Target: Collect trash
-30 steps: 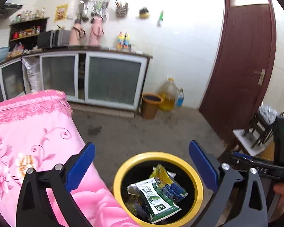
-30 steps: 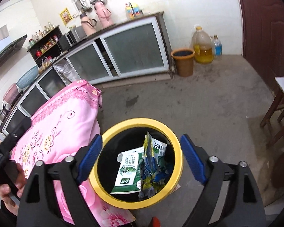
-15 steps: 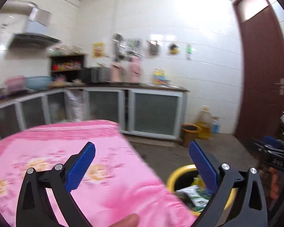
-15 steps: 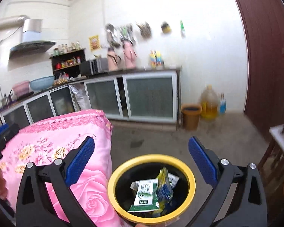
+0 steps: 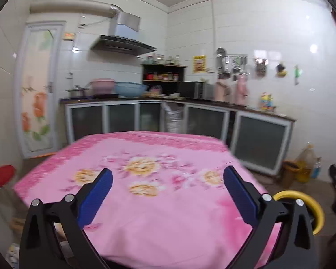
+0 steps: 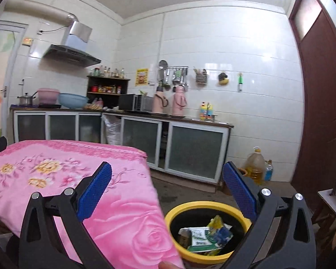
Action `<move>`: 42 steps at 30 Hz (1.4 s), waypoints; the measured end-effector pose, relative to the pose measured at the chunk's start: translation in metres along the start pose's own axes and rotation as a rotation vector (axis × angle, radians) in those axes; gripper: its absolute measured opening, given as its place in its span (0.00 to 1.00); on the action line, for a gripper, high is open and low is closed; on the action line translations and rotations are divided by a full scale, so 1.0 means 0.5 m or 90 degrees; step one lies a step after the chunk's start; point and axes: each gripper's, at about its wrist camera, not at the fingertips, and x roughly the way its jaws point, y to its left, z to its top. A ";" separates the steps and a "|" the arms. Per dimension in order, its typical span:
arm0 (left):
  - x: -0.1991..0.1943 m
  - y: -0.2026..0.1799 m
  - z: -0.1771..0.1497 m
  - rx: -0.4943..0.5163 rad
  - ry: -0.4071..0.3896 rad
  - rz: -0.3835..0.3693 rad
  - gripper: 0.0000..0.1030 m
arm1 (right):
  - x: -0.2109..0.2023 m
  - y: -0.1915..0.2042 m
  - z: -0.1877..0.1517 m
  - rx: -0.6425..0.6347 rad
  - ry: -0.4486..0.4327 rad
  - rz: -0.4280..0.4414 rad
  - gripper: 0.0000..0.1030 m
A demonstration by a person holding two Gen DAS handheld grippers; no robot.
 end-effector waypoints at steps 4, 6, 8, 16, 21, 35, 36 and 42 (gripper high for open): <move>-0.012 0.027 -0.039 -0.025 0.039 0.026 0.93 | -0.014 0.015 -0.032 0.024 0.025 0.015 0.92; -0.022 0.027 -0.058 -0.019 0.034 0.048 0.93 | -0.023 0.015 -0.048 0.038 0.027 0.009 0.92; -0.022 0.023 -0.071 -0.019 0.042 0.045 0.93 | -0.035 0.016 -0.063 0.030 0.020 -0.007 0.92; -0.030 0.007 -0.134 -0.016 0.085 0.061 0.93 | -0.047 0.023 -0.105 0.033 0.046 0.009 0.92; -0.034 0.010 -0.133 -0.025 0.084 0.057 0.93 | -0.047 0.030 -0.112 0.033 0.057 0.023 0.92; -0.024 -0.004 -0.138 -0.032 0.097 0.016 0.93 | -0.044 0.034 -0.111 0.031 0.060 0.026 0.92; -0.022 -0.003 -0.140 -0.035 0.102 0.014 0.93 | -0.044 0.033 -0.112 0.030 0.062 0.026 0.92; -0.015 -0.003 -0.148 -0.038 0.116 0.010 0.93 | -0.037 0.035 -0.116 0.029 0.074 0.028 0.92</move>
